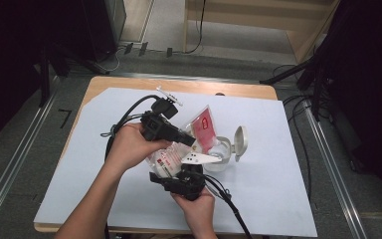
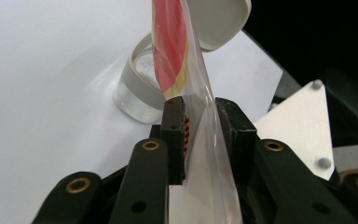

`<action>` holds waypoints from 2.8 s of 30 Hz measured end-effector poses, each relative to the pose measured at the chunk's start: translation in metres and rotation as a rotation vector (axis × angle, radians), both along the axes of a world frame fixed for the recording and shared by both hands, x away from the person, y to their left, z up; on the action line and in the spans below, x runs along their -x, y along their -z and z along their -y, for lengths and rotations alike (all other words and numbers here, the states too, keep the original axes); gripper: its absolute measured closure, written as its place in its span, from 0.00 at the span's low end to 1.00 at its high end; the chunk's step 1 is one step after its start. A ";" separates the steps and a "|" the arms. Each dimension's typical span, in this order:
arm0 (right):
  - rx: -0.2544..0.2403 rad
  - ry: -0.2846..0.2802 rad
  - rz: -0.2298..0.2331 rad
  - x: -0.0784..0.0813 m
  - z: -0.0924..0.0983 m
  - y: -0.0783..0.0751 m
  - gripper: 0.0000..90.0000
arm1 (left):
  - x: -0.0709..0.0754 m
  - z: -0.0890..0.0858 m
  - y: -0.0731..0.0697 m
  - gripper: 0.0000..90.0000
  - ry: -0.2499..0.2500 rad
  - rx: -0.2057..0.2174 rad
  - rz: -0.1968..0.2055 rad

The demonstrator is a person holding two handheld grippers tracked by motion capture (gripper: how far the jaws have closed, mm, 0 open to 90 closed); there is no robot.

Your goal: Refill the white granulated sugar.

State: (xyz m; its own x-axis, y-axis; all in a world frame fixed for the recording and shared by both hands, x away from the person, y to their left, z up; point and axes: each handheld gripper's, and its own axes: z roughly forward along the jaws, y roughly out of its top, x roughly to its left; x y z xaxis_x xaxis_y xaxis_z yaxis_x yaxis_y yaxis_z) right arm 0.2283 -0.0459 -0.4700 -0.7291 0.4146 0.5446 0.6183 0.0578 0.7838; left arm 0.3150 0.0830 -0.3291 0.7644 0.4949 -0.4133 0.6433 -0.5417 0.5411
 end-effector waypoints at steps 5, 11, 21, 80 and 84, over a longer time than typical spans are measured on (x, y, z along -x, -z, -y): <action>0.009 -0.016 0.015 0.002 0.000 -0.003 0.69 | 0.000 -0.001 0.000 0.89 0.015 -0.009 -0.004; 0.124 0.017 0.082 0.004 -0.003 -0.007 0.67 | 0.002 0.006 0.000 0.96 -0.041 -0.022 0.001; 0.220 0.050 0.109 0.002 -0.004 -0.017 0.62 | 0.004 0.011 -0.004 0.94 -0.082 0.031 0.008; 0.064 0.066 0.039 0.001 0.001 -0.044 0.70 | -0.002 0.036 -0.024 0.91 -0.038 -0.010 0.102; 0.068 0.073 0.042 0.002 0.001 -0.045 0.68 | -0.002 0.035 -0.025 0.92 -0.041 -0.017 0.111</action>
